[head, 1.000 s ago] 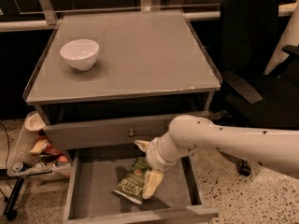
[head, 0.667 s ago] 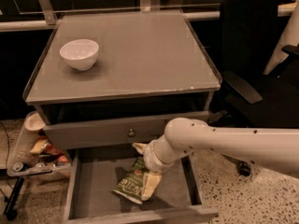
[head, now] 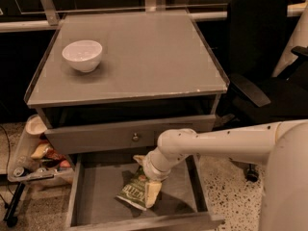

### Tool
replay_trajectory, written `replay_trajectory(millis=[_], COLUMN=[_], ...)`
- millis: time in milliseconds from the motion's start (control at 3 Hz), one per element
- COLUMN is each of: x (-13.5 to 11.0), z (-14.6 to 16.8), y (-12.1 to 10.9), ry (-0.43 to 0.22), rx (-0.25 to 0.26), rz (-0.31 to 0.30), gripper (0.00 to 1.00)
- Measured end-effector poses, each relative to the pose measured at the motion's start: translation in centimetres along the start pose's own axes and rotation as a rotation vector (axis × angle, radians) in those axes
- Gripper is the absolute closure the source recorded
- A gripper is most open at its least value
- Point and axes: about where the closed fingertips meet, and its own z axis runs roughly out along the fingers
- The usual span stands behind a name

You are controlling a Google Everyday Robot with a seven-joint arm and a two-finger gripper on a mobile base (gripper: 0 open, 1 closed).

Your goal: Pick green jalapeno chip bag from middle drawer and place on counter

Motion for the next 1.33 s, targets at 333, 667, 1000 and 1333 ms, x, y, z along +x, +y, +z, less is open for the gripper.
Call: replay_trajectory(millis=[333,667,1000,1333], x=[1.9,1.9,2.1,3.0], z=[2.6,2.6,5.1,7.8], y=[-0.7,-0.7,-1.0,-1.7], ry=[0.022,0.022,-0.016,-0.052], rx=[-0.027,-0.027,-0.015,0.002], rz=[-0.029,-0.029,-0.024,-0.02], gripper=[0.0,0.0,0.0,0.0])
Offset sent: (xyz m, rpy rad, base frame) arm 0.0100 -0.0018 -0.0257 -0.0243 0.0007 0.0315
